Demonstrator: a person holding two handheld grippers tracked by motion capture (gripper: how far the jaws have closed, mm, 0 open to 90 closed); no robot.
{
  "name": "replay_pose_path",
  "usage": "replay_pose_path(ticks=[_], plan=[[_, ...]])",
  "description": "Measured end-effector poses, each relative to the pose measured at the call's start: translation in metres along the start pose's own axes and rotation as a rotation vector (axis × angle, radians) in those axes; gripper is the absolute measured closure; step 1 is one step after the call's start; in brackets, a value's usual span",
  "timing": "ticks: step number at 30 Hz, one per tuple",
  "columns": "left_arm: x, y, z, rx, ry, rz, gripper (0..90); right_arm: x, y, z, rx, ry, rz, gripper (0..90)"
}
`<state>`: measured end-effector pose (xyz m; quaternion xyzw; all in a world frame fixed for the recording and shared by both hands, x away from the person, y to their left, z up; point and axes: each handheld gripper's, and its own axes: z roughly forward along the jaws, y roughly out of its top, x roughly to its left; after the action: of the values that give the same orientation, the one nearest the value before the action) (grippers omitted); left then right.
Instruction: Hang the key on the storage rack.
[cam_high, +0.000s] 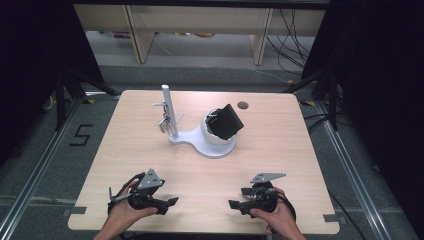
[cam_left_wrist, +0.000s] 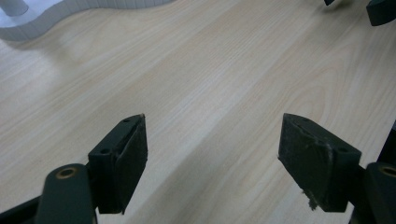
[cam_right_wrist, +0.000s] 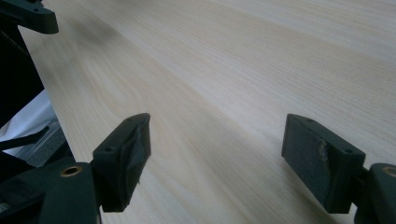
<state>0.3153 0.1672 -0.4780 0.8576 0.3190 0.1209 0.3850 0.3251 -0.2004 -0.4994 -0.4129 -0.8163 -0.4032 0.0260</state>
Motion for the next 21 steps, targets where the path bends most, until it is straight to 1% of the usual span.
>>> replay_pose_path(ticks=[1, 2, 3, 4, 5, 6, 7, 9, 10, 11, 12, 13, 14, 16, 17, 18, 19, 21], plan=[[-0.001, -0.003, 0.000, -0.010, 0.005, -0.013, 23.7, 0.000, 0.000, 0.000, 0.000, 0.000, 0.000, 24.4], [-0.002, -0.006, 0.000, -0.012, 0.011, -0.017, 23.7, -0.001, 0.001, 0.001, -0.005, -0.005, -0.032, 23.6], [-0.004, -0.008, 0.001, -0.016, 0.015, -0.019, 23.7, 0.000, 0.000, 0.002, -0.001, 0.007, -0.019, 22.4], [-0.006, -0.011, 0.002, -0.015, 0.011, -0.032, 23.7, 0.000, 0.000, 0.002, -0.001, 0.007, -0.019, 22.4], [-0.006, -0.013, 0.002, -0.004, 0.022, -0.011, 23.6, -0.001, 0.001, 0.002, -0.002, 0.000, -0.035, 21.9], [-0.008, -0.016, 0.003, 0.011, 0.026, -0.001, 23.6, 0.000, 0.001, 0.002, 0.000, -0.008, -0.034, 21.4], [-0.011, -0.020, 0.003, 0.036, 0.014, 0.002, 21.8, 0.000, 0.001, 0.002, -0.001, -0.009, -0.032, 20.8], [-0.012, -0.022, 0.003, 0.032, 0.010, 0.004, 21.4, -0.001, 0.001, 0.002, -0.006, -0.021, -0.037, 20.0], [-0.014, -0.024, 0.002, 0.031, 0.012, -0.004, 21.4, -0.001, 0.001, 0.002, -0.006, -0.021, -0.037, 20.0], [-0.015, -0.026, 0.000, 0.041, 0.007, 0.010, 21.4, 0.002, 0.000, 0.002, -0.001, 0.005, 0.008, 19.8], [-0.015, -0.026, 0.000, 0.041, 0.007, 0.010, 21.4, 0.002, 0.000, 0.002, -0.001, 0.005, 0.008, 19.8], [-0.017, -0.028, -0.001, 0.043, 0.008, 0.001, 21.4, 0.000, 0.001, 0.002, -0.005, 0.000, -0.013, 19.8], [-0.017, -0.030, -0.001, 0.055, 0.018, 0.000, 21.4, -0.001, 0.001, 0.003, -0.005, -0.003, -0.029, 19.5], [-0.017, -0.031, 0.000, 0.054, 0.012, 0.002, 21.4, 0.000, 0.001, 0.003, -0.004, -0.003, -0.031, 19.5], [-0.017, -0.031, 0.000, 0.059, 0.014, -0.006, 21.4, 0.000, 0.001, 0.003, -0.004, -0.009, -0.033, 19.5], [-0.015, -0.031, 0.000, 0.060, 0.020, 0.019, 21.4, 0.001, 0.001, 0.002, -0.007, -0.024, -0.033, 19.5], [-0.016, -0.032, 0.000, 0.060, 0.012, 0.004, 21.4, 0.001, 0.001, 0.003, -0.006, -0.024, -0.034, 19.5], [-0.015, -0.032, 0.000, 0.062, 0.022, 0.006, 21.4, 0.001, 0.001, 0.003, -0.006, -0.025, -0.033, 19.4]])
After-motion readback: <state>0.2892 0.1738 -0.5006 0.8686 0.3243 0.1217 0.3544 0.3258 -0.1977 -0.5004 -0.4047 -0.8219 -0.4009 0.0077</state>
